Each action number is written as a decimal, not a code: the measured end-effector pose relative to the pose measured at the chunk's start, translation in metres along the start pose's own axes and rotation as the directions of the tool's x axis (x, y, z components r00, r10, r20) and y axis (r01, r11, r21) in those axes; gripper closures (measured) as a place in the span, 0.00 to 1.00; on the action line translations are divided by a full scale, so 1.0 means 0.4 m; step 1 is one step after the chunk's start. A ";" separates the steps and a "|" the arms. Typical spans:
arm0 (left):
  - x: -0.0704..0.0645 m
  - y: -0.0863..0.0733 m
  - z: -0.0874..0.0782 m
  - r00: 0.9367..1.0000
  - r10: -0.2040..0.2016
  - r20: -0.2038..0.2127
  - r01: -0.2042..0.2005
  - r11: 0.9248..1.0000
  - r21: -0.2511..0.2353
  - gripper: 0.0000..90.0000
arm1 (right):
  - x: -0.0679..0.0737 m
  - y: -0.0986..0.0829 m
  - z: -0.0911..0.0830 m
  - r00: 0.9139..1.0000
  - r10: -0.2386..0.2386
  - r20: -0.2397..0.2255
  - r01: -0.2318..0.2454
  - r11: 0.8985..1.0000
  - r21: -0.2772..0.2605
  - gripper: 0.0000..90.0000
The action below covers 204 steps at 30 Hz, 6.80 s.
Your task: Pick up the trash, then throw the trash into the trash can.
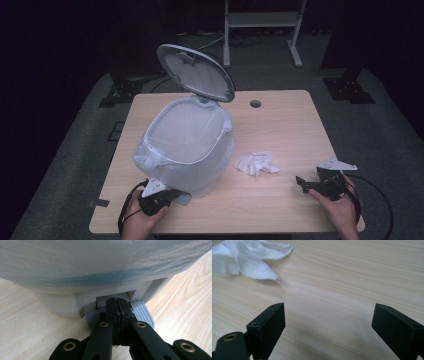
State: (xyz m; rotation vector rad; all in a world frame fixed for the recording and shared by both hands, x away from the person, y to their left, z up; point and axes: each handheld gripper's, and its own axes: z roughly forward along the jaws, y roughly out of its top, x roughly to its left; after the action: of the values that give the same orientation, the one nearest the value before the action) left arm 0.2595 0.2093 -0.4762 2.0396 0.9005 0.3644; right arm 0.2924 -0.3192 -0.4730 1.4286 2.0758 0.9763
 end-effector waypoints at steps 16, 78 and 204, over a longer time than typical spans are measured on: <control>0.000 0.000 0.000 1.000 -0.004 0.000 0.004 1.000 0.001 0.99 | 0.024 0.053 -0.005 0.997 -0.007 -0.078 0.003 0.999 -0.045 0.12; 0.006 -0.005 0.000 1.000 -0.011 0.016 0.012 1.000 -0.015 0.99 | 0.167 0.207 0.089 0.958 -0.124 -0.259 0.105 0.991 -0.086 0.14; 0.004 -0.004 -0.001 1.000 -0.016 0.005 0.016 1.000 -0.012 0.99 | 0.150 0.235 0.083 0.882 -0.198 -0.429 0.184 0.980 -0.073 0.84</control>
State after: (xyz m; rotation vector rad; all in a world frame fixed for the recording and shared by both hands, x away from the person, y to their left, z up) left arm 0.2598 0.2112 -0.4774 2.0207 0.9090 0.3551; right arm 0.3514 -0.2330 -0.4217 1.0274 2.4459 1.3301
